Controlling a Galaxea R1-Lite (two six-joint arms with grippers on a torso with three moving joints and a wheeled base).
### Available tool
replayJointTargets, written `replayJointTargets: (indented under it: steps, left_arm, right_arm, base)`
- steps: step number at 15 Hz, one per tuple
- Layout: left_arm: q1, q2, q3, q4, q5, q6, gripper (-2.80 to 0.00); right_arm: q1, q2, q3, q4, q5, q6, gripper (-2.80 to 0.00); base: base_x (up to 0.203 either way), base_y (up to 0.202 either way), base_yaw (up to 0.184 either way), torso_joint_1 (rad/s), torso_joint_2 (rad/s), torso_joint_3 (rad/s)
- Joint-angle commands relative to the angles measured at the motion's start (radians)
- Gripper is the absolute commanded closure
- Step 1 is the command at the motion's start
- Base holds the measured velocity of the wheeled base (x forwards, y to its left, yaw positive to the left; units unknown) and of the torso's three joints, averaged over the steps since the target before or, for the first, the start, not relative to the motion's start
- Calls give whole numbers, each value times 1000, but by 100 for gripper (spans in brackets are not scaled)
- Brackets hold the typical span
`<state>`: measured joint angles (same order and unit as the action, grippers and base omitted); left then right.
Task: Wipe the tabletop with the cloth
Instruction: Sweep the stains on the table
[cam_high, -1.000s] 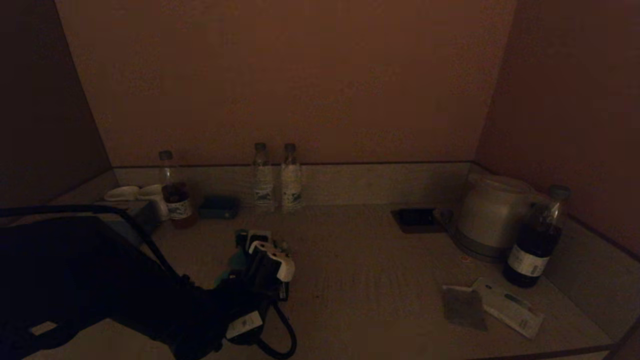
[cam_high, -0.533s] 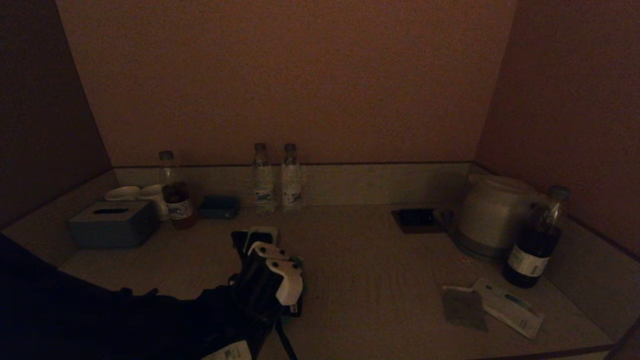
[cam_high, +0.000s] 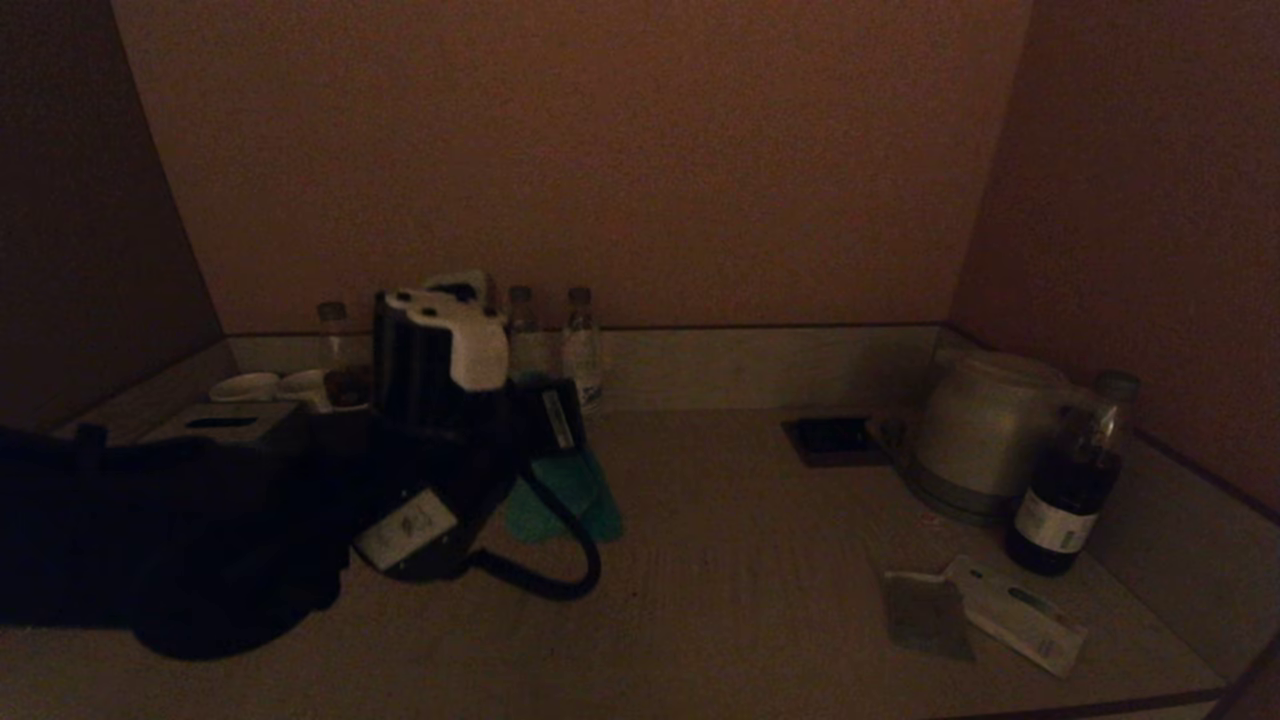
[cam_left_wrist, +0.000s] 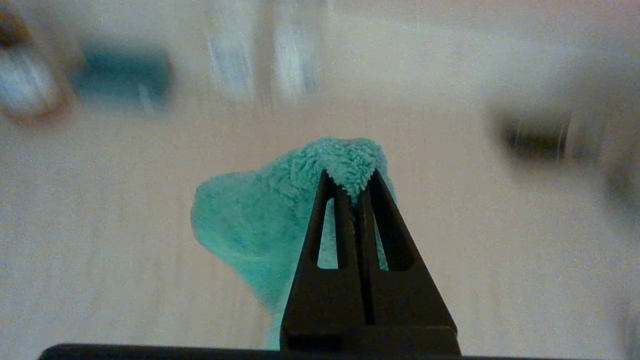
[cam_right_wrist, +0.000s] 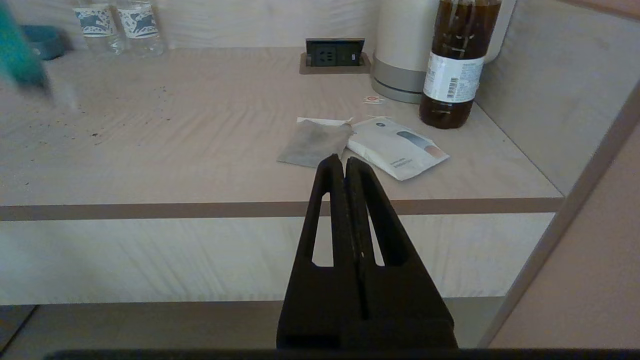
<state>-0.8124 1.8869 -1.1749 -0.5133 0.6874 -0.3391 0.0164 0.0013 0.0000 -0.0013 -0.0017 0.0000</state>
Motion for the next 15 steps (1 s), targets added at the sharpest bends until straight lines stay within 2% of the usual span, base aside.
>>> replayJointTargets:
  steps: [1,4,6,8,11,15]
  left_arm:
    - [61,77,-110,-39,1,34,0]
    - [129,176,-223,-101,-3,104,0]
    - [158,319,-366,-105,-3,135,0]
    - [185,502,-549,-92,-2,172,0]
    - [212,700,-742,-12,2,202,0]
    - [227,795,-776,31,-1,212,0]
  right_arm:
    - [0,0,0,0,0,0,0]
    - [0,0,0,0,0,0,0]
    - [0,0,0,0,0,0,0]
    - [0,0,0,0,0,0,0]
    - [0,0,0,0,0,0,0]
    - [0,0,0,0,0,0,0]
  base:
    - [0,0,0,0,0,0]
    - [0,0,0,0,0,0]
    - [0,0,0,0,0,0]
    - [0,0,0,0,0,0]
    - [0,0,0,0,0,0]
    - [0,0,0,0,0,0]
